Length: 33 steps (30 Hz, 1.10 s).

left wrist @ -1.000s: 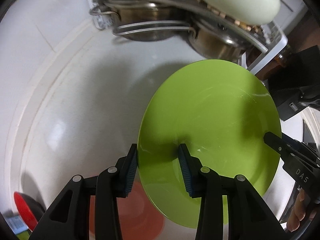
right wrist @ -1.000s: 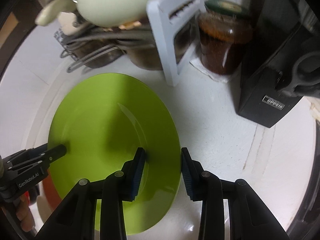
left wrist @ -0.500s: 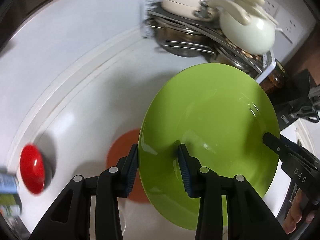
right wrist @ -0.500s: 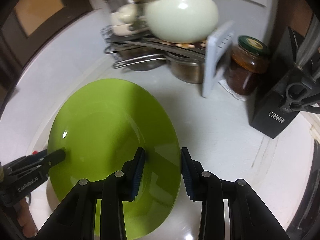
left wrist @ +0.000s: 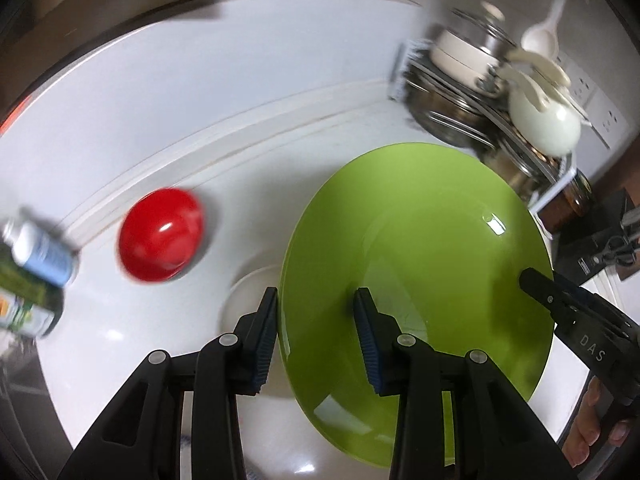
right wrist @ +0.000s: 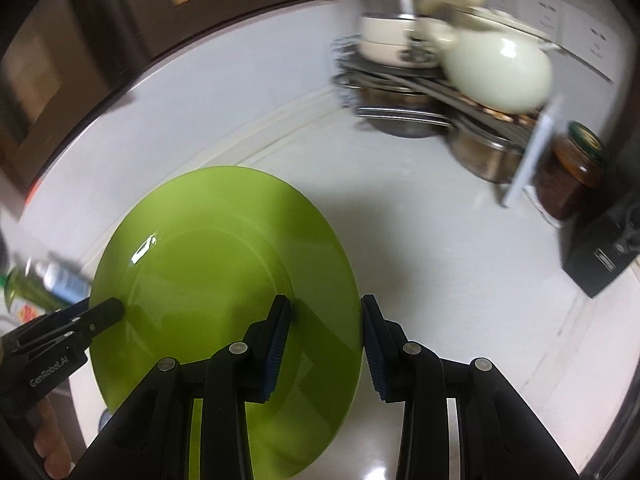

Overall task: Organize plates and bowls
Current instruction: 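Carry the green plate with both tools over the blue-and-white plate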

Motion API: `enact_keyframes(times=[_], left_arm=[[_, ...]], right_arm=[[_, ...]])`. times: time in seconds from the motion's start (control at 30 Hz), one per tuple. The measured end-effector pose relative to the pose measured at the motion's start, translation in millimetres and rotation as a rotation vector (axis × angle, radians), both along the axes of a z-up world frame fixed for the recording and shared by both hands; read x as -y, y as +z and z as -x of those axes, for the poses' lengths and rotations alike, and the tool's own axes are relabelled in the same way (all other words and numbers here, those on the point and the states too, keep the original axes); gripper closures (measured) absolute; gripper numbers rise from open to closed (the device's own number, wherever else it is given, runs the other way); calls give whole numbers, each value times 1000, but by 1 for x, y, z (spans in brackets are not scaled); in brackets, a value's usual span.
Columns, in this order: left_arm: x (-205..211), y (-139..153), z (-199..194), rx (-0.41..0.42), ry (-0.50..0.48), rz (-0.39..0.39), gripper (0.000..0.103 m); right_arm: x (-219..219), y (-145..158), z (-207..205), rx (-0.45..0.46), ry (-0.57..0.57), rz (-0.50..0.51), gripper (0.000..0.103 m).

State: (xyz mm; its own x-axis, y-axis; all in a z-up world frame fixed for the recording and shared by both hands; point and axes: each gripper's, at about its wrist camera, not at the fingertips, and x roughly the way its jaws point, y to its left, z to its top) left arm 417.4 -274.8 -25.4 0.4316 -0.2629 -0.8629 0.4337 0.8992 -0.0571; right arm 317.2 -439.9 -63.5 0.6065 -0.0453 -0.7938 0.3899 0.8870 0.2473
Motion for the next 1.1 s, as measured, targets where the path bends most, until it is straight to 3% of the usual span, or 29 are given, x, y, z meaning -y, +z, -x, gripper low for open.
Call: enact_keyframes(times=[0.63,1.1], left_arm=[[-177,-13,59,-11,333,26,66],[-271,-38,112,-43,549,51,66]], right_arm=[[-147,15,-20,36,344,61,66],[-240,1,-17,-6,590,105,66]])
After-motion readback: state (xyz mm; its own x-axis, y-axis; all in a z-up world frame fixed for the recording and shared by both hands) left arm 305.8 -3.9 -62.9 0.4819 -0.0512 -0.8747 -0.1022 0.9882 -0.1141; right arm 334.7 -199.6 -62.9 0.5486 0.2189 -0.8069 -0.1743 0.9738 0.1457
